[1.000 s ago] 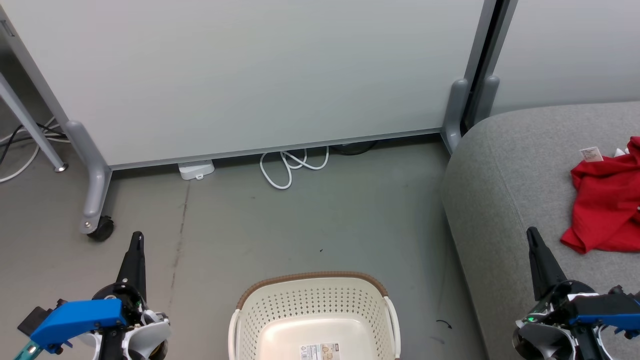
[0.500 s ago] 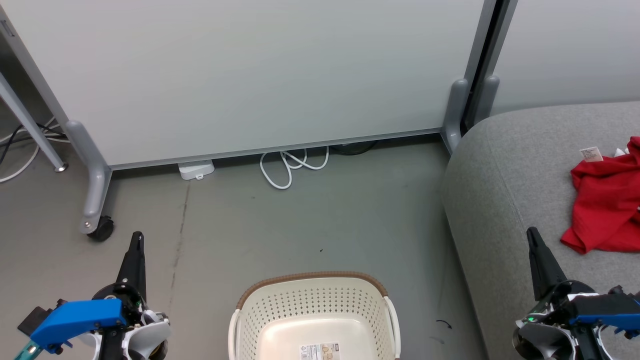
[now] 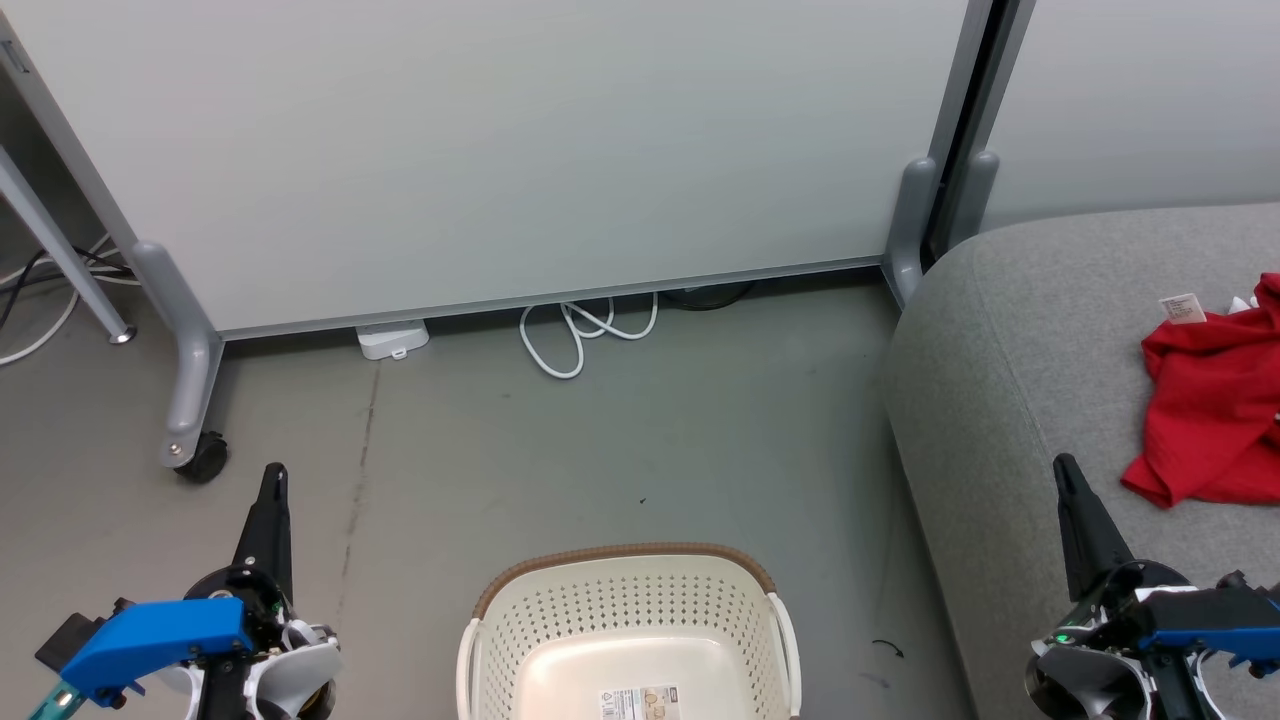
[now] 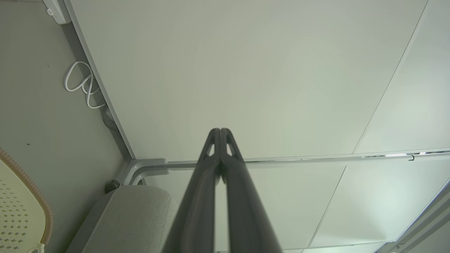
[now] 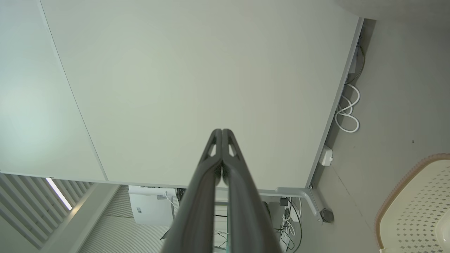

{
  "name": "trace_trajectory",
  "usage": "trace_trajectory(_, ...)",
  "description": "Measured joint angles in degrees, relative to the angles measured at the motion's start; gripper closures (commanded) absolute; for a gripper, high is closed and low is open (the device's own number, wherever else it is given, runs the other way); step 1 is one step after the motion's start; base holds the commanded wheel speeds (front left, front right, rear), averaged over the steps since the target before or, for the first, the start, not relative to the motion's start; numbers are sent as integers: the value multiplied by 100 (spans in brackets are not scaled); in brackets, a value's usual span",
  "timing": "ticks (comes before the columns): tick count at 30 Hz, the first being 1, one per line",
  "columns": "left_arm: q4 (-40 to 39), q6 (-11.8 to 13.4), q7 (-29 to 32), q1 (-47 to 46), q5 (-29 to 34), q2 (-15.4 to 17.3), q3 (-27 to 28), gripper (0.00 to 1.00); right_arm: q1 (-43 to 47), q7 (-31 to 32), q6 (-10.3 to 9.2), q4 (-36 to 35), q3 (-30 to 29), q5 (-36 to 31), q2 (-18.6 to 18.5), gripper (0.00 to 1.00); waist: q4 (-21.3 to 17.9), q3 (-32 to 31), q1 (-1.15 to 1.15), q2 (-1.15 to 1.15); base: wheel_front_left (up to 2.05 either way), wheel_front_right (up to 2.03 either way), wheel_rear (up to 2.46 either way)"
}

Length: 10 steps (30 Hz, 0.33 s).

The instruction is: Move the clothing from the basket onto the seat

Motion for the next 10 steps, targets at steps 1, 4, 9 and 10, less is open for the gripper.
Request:
trace_trajectory(1,0,0,0,0,0,0,0,100,0,-1,0,0,0,0,0,100,0,0,0,0,0,0,0)
trace_trajectory(4,0,0,0,0,0,0,0,100,0,-1,0,0,0,0,0,100,0,0,0,0,0,0,0)
trace_trajectory(9,0,0,0,0,0,0,0,100,0,0,0,0,0,0,0,100,0,0,0,0,0,0,0)
trace_trajectory(10,0,0,0,0,0,0,0,100,0,-1,0,0,0,0,0,100,0,0,0,0,0,0,0)
